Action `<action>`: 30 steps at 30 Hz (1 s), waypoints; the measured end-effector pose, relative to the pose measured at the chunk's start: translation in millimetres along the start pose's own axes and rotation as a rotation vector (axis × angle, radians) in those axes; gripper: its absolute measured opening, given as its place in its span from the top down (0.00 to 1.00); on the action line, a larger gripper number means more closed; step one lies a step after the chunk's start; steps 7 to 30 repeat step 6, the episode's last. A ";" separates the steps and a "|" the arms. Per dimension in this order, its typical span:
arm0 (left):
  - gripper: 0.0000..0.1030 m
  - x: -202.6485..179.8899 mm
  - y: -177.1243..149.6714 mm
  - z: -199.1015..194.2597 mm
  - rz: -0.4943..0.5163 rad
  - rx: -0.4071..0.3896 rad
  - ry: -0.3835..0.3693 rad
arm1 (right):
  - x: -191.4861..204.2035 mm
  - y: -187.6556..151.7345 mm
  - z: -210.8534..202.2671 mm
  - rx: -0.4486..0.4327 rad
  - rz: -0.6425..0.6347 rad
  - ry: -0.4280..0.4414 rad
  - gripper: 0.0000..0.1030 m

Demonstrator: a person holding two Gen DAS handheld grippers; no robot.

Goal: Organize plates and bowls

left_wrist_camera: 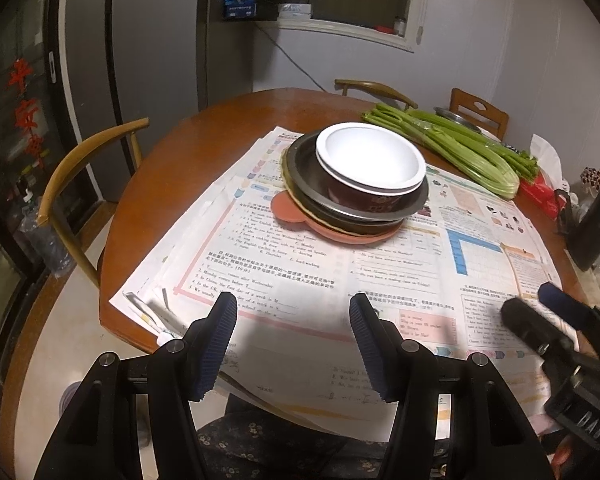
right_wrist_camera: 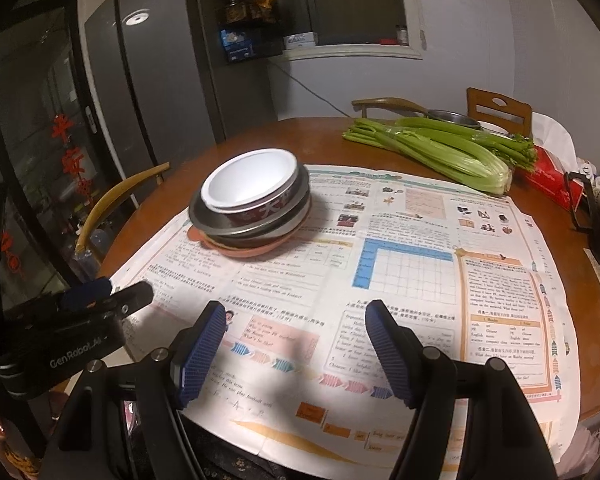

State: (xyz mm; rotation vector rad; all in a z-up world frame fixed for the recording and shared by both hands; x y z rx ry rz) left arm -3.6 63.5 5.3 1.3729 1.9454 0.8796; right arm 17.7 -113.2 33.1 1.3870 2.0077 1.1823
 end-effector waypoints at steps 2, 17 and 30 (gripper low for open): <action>0.41 2.9 1.7 0.3 -0.006 0.001 0.011 | -4.5 3.2 0.6 -0.003 0.013 0.001 0.30; 0.41 14.0 19.6 -8.0 -0.023 -0.038 0.016 | -21.8 13.9 -2.9 -0.016 0.042 -0.028 0.30; 0.41 14.0 19.6 -8.0 -0.023 -0.038 0.016 | -21.8 13.9 -2.9 -0.016 0.042 -0.028 0.30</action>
Point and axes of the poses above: each gripper's, at about its wrist camera, not at the fingertips, and z roughly the way its jaws point, x to its left, y to its top, the point moved 2 cm from there along z, roughly the way its jaws point, and after that the axes turned 9 degrees about -x, right-handed, at the moved point
